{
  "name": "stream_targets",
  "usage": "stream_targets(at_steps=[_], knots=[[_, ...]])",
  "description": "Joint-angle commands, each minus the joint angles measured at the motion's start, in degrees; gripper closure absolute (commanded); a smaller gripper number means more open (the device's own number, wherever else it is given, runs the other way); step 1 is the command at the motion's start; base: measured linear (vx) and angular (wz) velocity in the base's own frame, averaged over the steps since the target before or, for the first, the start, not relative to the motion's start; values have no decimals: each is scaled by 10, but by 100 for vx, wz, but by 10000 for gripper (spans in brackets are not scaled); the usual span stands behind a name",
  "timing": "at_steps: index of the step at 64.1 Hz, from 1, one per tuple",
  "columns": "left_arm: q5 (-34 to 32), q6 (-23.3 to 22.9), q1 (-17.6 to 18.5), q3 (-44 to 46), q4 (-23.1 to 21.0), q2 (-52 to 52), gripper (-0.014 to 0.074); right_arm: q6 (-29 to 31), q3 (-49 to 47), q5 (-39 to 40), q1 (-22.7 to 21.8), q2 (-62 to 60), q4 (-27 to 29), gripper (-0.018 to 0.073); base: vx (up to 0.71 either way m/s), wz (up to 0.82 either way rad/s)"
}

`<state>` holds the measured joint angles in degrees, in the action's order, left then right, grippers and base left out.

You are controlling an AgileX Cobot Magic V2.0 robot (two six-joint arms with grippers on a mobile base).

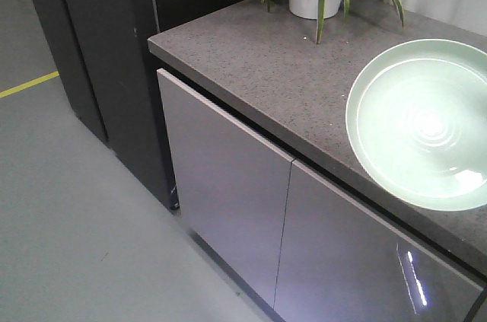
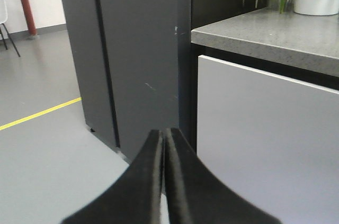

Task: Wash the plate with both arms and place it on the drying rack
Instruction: 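Approach the stainless steel sink carrying the plate in the right gripper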

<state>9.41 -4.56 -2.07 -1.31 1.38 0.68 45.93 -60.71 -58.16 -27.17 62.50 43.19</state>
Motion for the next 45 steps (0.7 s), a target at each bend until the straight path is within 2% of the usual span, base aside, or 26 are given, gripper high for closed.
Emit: stream_targets(at_steps=[1,45], knots=[[-41,-2,5,-13,-1,8,603,4,-15,18,-4,-10,29,566,5,-18],[-41,-2,5,-13,-1,8,603,4,-15,18,-4,-10,29,566,5,-21]])
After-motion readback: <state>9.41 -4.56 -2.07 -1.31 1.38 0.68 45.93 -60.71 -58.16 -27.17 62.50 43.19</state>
